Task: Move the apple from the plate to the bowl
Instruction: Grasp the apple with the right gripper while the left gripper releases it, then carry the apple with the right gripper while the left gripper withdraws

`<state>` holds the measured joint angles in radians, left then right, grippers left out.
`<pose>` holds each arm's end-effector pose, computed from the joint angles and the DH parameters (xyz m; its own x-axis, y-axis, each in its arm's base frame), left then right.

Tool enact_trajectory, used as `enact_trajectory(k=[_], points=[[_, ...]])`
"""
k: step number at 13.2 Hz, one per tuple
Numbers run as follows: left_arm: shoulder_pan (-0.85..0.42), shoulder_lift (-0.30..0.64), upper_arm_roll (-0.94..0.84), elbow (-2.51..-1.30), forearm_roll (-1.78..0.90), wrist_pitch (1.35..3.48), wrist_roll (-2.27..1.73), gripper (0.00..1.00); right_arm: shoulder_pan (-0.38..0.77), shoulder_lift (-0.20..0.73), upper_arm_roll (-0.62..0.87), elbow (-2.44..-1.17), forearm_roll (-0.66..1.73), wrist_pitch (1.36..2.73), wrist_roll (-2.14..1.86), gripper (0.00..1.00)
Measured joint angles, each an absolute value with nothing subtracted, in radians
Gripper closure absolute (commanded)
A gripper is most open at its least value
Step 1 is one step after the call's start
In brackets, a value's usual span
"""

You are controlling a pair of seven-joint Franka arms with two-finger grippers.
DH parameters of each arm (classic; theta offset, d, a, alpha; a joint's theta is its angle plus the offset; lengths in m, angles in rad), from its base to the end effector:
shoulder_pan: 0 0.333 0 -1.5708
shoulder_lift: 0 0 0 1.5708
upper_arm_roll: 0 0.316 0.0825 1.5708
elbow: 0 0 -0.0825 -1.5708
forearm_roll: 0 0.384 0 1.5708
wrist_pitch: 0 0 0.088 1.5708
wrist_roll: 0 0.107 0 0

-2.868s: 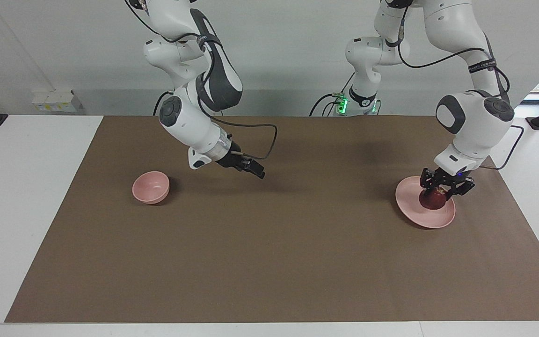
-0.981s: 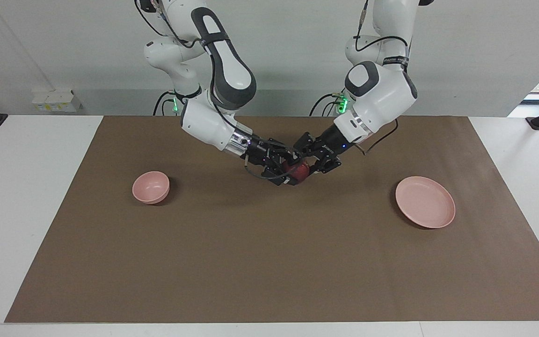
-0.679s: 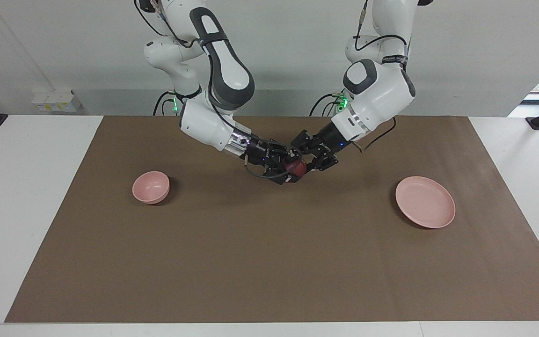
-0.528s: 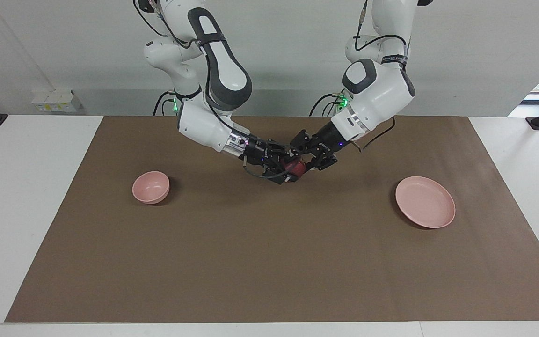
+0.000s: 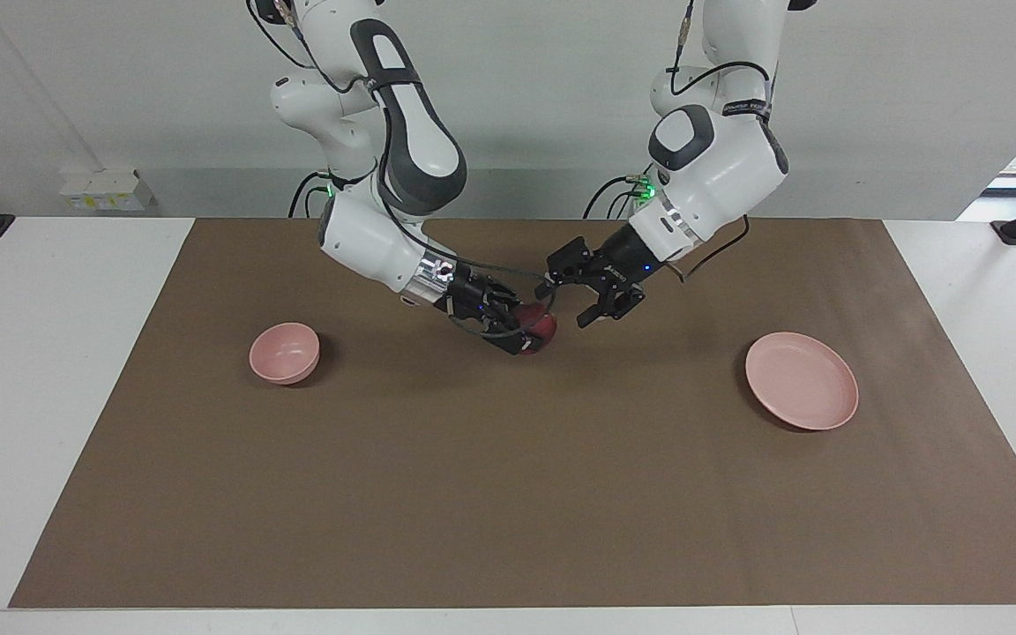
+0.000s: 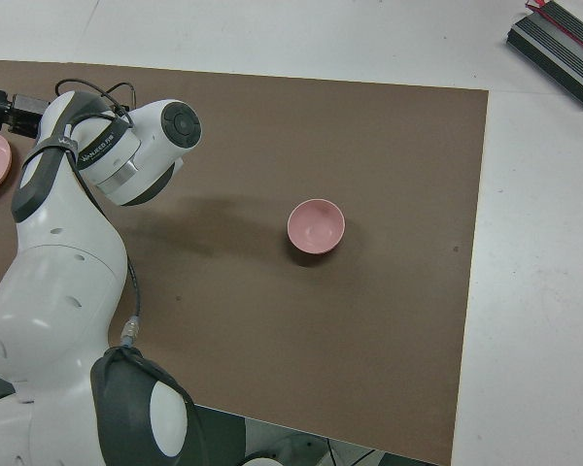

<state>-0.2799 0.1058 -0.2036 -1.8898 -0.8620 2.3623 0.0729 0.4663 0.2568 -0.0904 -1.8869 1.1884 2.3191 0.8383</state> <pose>0.5475 -0.2937 0.4926 0.9838 0.0436 0.1736 -0.0911 -0.7129 0.6953 0.5868 0.2537 0.3988 0.3860 -0.6164 -0.6863 -0.9106 -0.1355 -0.3905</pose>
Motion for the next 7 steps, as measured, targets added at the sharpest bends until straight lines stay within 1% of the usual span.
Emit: enact_trajectory(k=[3, 5, 7], points=[[-0.276, 0.107, -0.190, -1.890, -0.692, 2.362, 0.066, 0.00, 0.413, 0.265, -0.091, -1.887, 0.963, 2.311, 0.773, 1.00], [-0.265, 0.109, -0.187, -1.890, -0.523, 2.362, 0.056, 0.00, 0.380, 0.259, -0.092, -1.879, 0.742, 2.247, 0.750, 1.00], [-0.243, 0.109, -0.182, -1.890, -0.455, 2.330, 0.055, 0.00, 0.361, 0.222, -0.093, -1.868, 0.494, 2.159, 0.740, 1.00]])
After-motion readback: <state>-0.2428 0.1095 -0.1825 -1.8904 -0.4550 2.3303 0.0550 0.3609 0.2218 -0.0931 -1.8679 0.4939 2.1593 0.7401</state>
